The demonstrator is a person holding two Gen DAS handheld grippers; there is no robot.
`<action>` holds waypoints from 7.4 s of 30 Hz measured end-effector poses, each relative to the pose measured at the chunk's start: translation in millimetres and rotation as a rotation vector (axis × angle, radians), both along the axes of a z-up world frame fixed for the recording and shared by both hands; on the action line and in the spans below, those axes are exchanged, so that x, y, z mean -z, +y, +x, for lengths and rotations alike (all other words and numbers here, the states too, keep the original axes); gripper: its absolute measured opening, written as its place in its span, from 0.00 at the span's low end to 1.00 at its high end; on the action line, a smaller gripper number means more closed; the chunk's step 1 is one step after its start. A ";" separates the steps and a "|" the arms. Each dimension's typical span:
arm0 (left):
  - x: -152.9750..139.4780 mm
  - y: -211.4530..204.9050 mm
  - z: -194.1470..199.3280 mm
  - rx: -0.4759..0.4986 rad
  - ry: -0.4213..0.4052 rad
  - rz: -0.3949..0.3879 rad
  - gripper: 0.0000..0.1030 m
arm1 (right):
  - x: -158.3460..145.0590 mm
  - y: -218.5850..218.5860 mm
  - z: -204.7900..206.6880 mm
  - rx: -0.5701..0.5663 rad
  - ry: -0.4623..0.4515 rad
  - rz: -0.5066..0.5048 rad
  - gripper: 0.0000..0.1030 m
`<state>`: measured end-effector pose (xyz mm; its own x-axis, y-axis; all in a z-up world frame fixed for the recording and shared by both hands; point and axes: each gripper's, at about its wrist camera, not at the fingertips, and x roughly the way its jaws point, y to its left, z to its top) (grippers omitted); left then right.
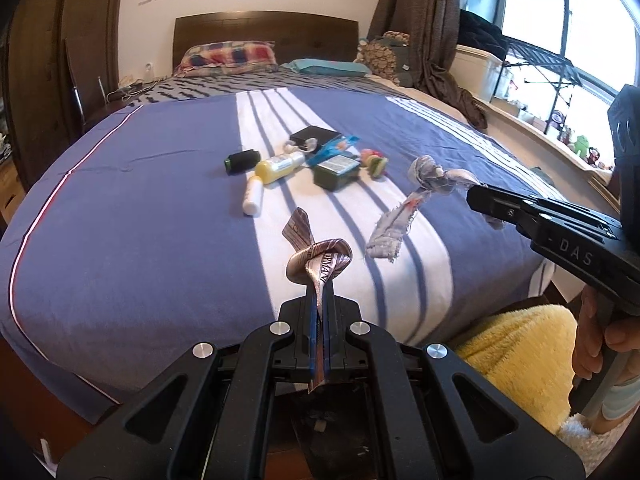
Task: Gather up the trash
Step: 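Carry the wrapper strip and knotted cloth down over the bin, then open both tools to drop the wrapper strip and cloth into the bin, then grasp the white tube with the left tool while the right tool grasps the pink-green hair tie bundle, then carry the white tube and hair tie bundle down toward the bin, then open both tools over the bin, dropping the tube and hair ties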
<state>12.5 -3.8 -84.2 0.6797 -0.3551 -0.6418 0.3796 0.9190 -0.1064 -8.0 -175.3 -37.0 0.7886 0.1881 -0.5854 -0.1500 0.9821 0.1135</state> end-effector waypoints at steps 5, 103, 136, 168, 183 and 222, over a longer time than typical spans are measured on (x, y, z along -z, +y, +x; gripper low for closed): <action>4.4 -7.6 -22.1 0.032 0.010 0.004 0.00 | 9.1 -6.1 -23.3 0.002 0.026 -0.004 0.08; 41.2 9.8 55.8 -0.085 0.116 0.091 0.92 | 47.5 -46.1 57.1 0.134 0.179 -0.027 0.96; 59.3 -12.5 218.8 -0.133 0.127 0.113 0.32 | 78.5 -40.9 222.8 0.216 0.221 -0.058 0.50; 48.7 -11.0 64.0 -0.034 0.098 0.072 0.18 | 61.5 -11.7 53.6 0.052 0.183 -0.055 0.22; 84.9 -19.3 -12.3 0.035 0.183 0.070 0.18 | 96.9 0.5 -16.9 0.013 0.271 -0.052 0.22; 235.9 -33.2 -15.3 0.100 0.627 0.086 0.18 | 235.5 24.4 0.0 -0.084 0.689 0.019 0.25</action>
<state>-2.8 -37.0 -320.1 0.1325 -0.3268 -0.9358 0.3532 0.8977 -0.2634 -8.0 -150.9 -272.5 0.2210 0.2472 -0.9434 -0.1127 0.9673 0.2271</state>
